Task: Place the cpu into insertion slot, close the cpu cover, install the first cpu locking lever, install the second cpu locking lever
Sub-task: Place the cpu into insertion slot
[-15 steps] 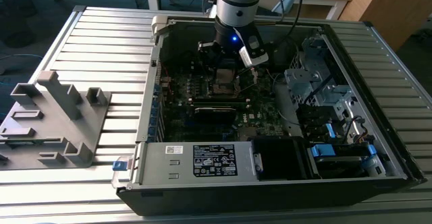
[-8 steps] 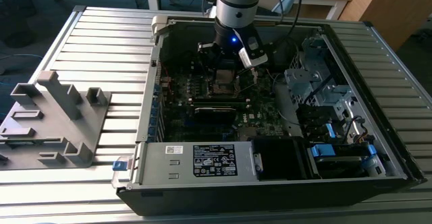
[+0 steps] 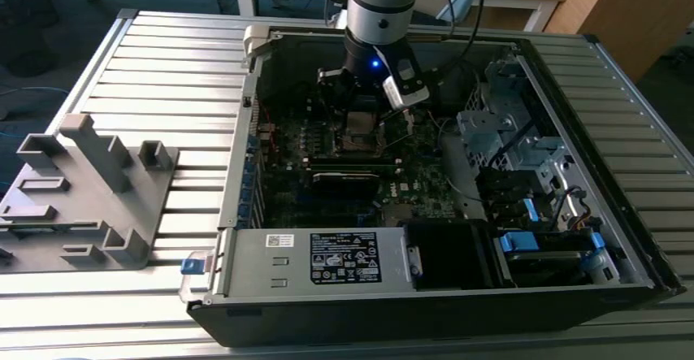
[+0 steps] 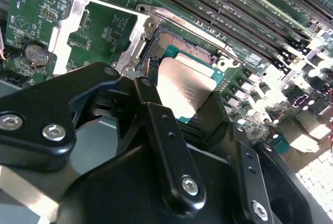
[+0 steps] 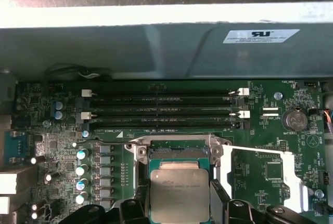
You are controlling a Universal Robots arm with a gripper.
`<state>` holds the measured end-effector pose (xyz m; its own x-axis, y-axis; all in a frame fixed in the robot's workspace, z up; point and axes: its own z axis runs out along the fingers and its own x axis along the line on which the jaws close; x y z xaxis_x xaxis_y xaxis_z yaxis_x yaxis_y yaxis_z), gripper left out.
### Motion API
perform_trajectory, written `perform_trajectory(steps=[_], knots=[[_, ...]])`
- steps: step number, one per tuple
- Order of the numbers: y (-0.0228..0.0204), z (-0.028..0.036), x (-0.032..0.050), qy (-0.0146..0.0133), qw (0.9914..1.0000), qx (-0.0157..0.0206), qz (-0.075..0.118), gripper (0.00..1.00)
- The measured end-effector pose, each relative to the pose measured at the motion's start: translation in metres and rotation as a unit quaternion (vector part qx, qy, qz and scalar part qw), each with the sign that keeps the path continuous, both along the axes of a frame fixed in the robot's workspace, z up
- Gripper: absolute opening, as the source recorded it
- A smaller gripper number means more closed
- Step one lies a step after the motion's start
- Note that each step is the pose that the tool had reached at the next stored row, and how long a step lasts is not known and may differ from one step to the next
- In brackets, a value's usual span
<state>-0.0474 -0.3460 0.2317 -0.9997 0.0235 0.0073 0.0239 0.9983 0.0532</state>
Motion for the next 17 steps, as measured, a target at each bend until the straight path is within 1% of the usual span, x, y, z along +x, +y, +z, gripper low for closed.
perform_trajectory(steps=[2, 5, 7, 9, 10, 13, 15, 17], knots=[[0.0000, -0.0003, 0.0000, -0.0001, 0.99998, 0.0001, -0.007, 0.54], [0.0000, -0.0006, 0.0000, -0.0001, 0.99965, 0.0000, -0.026, 0.54], [0.0000, -0.0009, 0.0000, -0.0001, 0.99910, 0.0000, -0.043, 0.54], [0.0000, -0.0011, 0.0000, -0.0001, 0.99817, 0.0000, -0.060, 0.54], [0.0000, -0.0012, 0.0000, -0.0001, 0.99759, 0.0000, -0.069, 0.54], [0.0000, -0.0015, 0.0000, -0.0001, 0.99527, 0.0000, -0.097, 0.54], [0.0000, -0.0018, 0.0000, -0.0001, 0.99337, 0.0000, -0.115, 0.54], [0.0000, -0.0020, 0.0000, -0.0001, 0.99107, 0.0000, -0.133, 0.54]])
